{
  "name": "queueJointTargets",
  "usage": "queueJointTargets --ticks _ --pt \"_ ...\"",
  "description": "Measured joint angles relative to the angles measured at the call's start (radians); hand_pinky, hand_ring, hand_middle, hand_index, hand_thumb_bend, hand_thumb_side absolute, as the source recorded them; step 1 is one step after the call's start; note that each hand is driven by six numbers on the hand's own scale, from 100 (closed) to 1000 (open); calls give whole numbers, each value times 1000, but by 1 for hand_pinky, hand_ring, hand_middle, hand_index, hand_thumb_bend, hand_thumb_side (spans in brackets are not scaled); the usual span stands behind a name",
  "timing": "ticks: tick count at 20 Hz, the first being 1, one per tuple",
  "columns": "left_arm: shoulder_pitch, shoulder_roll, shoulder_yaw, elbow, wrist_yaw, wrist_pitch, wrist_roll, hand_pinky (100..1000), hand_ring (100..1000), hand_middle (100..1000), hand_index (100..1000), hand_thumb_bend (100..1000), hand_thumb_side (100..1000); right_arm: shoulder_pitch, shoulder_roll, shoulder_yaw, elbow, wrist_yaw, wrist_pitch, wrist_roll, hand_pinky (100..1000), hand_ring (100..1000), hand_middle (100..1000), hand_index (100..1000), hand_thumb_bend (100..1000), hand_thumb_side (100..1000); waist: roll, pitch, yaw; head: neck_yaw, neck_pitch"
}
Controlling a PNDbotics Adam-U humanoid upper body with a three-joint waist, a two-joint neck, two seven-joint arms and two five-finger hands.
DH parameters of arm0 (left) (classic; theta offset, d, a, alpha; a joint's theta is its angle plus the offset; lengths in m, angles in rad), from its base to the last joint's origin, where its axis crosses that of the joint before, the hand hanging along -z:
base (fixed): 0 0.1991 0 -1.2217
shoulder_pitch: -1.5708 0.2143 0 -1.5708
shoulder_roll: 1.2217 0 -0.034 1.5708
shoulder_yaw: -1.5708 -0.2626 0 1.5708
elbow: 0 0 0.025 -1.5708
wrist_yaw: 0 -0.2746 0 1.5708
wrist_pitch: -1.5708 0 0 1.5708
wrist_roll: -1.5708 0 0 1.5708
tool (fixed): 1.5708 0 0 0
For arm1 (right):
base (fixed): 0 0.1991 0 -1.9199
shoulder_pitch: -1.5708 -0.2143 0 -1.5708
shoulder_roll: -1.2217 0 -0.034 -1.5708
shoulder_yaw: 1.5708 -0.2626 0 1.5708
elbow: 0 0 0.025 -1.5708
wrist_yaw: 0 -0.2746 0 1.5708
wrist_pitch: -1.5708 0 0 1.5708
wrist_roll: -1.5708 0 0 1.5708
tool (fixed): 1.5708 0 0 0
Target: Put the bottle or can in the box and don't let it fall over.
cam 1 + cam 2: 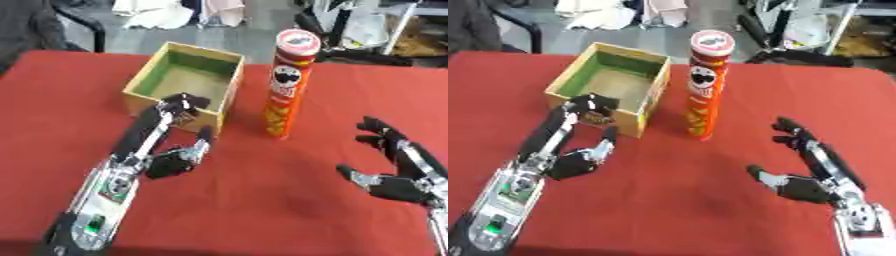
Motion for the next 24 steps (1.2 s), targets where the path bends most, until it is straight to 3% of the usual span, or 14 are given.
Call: queueJointTargets --ticks 9,24 --pt "-9 0 9 0 -16 8 8 846 681 702 851 100 651 -58 -2 12 32 -5 0 -19 996 884 908 1000 498 196 1 -2 0 0 9" --pt "-65 10 56 58 -60 34 45 845 684 707 853 100 645 -219 -21 47 200 -32 -26 -63 998 883 901 1000 528 222 7 -5 16 0 18"
